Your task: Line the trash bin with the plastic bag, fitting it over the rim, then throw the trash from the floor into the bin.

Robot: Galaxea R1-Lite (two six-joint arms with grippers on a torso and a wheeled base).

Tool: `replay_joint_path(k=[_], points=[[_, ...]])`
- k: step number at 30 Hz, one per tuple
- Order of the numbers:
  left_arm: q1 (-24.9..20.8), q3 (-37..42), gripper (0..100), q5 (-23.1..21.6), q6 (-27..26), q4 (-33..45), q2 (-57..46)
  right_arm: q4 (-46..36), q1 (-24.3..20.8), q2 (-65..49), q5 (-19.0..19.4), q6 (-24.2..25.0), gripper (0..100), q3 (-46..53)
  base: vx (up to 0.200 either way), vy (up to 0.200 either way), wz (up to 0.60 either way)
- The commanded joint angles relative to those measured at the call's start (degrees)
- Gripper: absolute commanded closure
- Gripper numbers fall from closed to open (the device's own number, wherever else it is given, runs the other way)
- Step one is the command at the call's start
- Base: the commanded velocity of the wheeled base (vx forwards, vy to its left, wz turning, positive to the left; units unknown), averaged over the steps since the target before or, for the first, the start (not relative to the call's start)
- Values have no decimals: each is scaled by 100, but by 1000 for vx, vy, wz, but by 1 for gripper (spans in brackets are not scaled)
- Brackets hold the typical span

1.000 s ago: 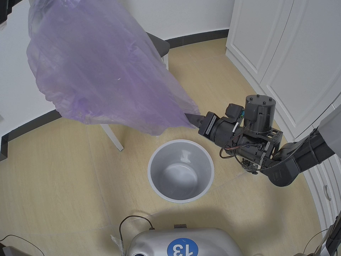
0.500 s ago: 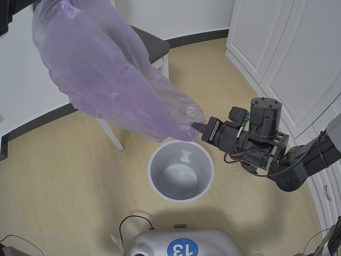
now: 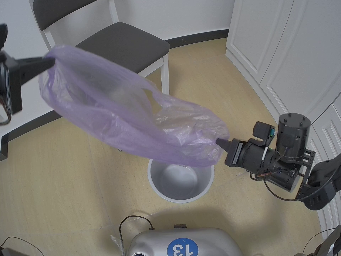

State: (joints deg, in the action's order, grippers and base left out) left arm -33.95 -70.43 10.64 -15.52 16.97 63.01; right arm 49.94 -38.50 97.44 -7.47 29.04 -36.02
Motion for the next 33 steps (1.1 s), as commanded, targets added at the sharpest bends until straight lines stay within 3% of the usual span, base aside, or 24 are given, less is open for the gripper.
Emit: replay_joint_path(k=[1, 4, 11, 26, 33], points=[[310, 1259, 100, -511, 400, -326, -747, -20, -88, -709, -404, -285, 100, 412, 0, 0, 0], [354, 1769, 100, -845, 576, -757, -773, 6, -26, -770, -439, -557, 100, 544, 0, 0, 0], [521, 2376, 100, -1372, 1007, -1521, -668, 226, 35, -832, -430, -583, 100, 1141, 0, 0, 0], [627, 2727, 100, -1688, 1156, -1556, -747, 358, 431, -735, -466, -838, 100, 1264, 0, 0, 0], [627, 3246, 100, -1688, 1297, -1820, -887, 358, 422, -788, -685, -891, 100, 1344, 0, 0, 0]])
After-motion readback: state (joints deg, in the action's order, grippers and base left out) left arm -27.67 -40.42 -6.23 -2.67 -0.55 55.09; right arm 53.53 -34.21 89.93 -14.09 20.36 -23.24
